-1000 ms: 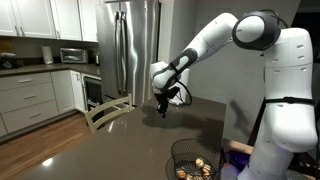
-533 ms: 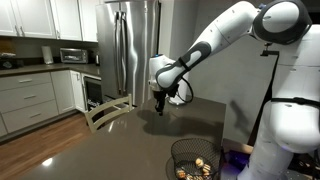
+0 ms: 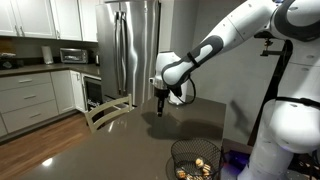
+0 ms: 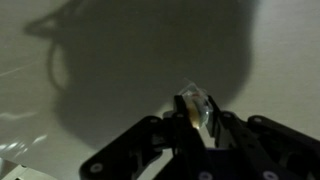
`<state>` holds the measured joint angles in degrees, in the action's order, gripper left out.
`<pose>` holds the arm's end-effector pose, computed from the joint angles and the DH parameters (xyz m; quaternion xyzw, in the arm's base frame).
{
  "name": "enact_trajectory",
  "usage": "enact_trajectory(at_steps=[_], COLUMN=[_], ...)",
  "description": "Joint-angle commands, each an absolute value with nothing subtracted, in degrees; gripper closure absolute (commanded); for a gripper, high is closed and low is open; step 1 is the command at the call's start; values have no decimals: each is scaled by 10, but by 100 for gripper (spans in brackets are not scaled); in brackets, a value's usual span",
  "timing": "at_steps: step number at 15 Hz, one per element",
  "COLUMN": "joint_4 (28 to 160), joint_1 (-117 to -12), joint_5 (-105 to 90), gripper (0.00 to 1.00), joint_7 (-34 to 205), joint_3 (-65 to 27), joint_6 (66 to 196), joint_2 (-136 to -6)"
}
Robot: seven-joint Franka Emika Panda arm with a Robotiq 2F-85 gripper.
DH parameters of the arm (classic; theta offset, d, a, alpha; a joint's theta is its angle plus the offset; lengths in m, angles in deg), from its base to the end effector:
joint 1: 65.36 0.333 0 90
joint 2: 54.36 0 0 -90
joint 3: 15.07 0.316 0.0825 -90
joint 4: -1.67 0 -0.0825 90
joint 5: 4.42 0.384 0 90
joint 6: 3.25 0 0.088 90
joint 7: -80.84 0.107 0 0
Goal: Put the candy on the table in the bin
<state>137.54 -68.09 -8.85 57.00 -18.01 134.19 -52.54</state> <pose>0.4975 -0.0500 0.3422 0.9819 0.1850 0.0219 0.0328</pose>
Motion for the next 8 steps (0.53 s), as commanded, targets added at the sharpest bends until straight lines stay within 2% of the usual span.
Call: enact_trajectory(at_steps=[1,8], joint_4=[1415,1422], joint_1=[-670,-628], joint_5=[-3,144], gripper=[94,94], joint_7=[461,322], joint_3=[-182,-178], joint_6=[1366,1317], joint_2=[-486,-474])
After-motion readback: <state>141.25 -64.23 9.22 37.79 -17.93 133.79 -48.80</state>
